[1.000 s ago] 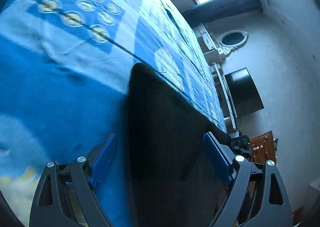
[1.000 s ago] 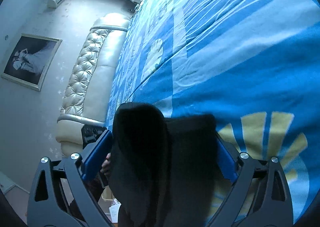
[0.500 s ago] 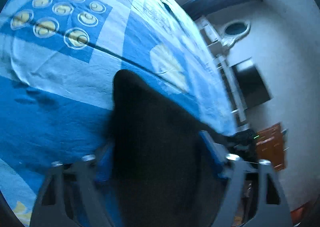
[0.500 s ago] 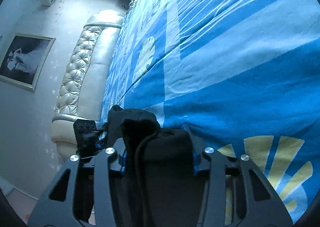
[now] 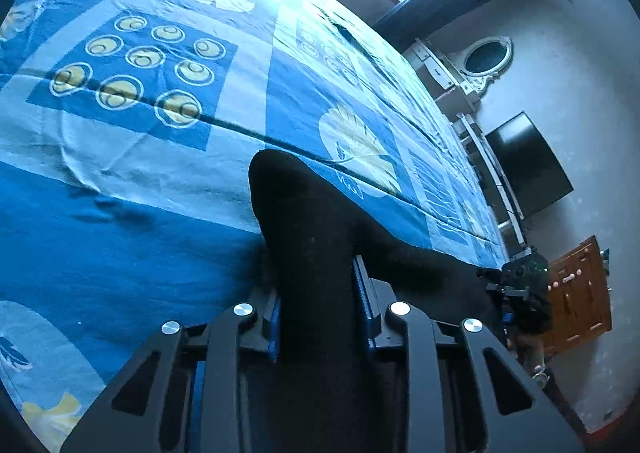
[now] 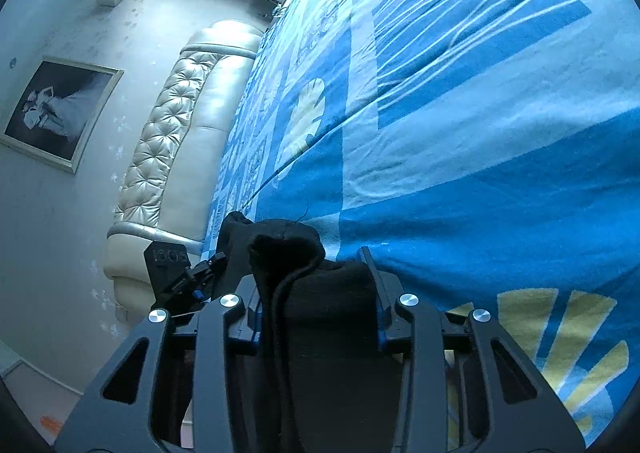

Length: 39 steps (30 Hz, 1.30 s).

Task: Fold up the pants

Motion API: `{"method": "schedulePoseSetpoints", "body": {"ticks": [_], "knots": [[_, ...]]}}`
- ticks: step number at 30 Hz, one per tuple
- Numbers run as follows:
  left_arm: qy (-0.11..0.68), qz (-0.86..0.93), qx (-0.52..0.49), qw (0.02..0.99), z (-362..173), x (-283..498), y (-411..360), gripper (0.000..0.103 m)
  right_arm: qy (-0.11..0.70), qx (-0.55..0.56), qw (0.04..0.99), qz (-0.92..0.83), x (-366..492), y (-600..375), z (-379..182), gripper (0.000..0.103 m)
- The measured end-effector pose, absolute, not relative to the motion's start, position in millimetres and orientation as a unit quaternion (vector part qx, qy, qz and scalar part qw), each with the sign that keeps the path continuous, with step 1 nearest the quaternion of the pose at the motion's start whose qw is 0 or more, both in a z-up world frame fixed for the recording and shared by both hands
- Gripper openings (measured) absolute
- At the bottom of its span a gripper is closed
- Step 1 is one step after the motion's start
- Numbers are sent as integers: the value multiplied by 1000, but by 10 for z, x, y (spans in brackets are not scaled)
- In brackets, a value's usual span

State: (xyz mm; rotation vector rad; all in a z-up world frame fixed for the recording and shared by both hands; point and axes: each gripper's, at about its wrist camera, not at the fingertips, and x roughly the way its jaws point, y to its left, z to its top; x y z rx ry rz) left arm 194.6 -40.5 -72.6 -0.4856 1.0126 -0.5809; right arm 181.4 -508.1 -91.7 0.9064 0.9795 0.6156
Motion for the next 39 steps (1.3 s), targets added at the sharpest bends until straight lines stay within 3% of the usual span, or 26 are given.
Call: {"method": "schedulePoseSetpoints", "body": {"ticks": [39], "knots": [[469,-223,-225,824,-693,2476,91,28,457,399,741,289,2492,-4580,-907,35]]}}
